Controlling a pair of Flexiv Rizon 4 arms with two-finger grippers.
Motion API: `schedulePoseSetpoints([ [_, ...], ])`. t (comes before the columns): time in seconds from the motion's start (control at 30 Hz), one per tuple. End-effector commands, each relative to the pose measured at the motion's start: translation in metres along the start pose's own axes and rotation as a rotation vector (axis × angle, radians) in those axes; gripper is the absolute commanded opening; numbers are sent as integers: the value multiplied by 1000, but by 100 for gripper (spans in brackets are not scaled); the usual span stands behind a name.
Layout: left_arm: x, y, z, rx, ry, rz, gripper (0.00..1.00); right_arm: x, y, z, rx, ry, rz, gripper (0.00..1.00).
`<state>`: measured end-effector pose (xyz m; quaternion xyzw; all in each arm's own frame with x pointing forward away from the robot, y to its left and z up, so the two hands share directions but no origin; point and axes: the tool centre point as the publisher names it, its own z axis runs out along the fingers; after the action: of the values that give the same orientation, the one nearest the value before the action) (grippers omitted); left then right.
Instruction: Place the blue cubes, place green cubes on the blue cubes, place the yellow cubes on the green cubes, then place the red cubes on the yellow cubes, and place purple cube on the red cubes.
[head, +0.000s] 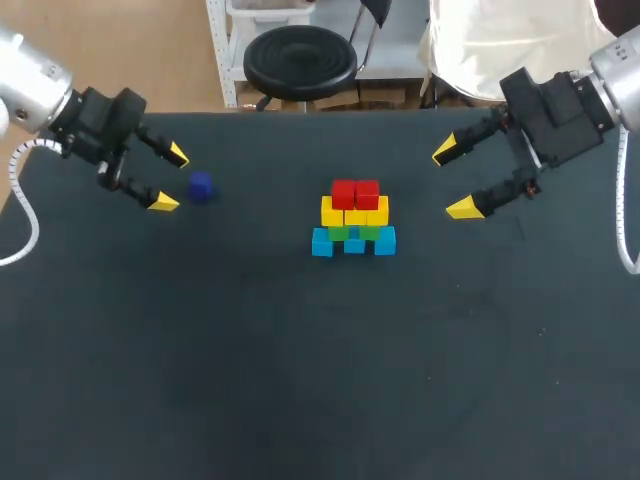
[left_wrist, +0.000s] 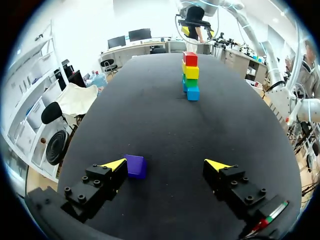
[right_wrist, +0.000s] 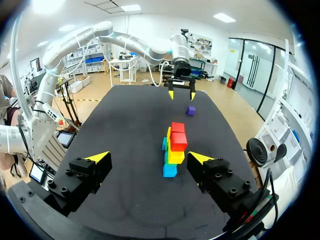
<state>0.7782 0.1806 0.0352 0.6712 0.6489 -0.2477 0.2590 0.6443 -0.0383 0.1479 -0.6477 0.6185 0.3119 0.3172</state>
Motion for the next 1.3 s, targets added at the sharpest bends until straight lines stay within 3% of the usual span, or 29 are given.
schedulePoseSetpoints([
  [0.03, 0, 11, 9, 27, 20, -7, 100, 0, 1, 0, 2, 0, 0, 100],
  [0.3, -5, 18, 22, 81, 51, -22, 100, 0, 1, 0, 2, 0, 0, 100],
  [0.87, -6, 21, 27, 68, 102, -113, 100, 0, 1, 0, 2, 0, 0, 100],
  [1.3, -3, 20, 29, 45, 95, -112, 100, 0, 1, 0, 2, 0, 0, 100],
])
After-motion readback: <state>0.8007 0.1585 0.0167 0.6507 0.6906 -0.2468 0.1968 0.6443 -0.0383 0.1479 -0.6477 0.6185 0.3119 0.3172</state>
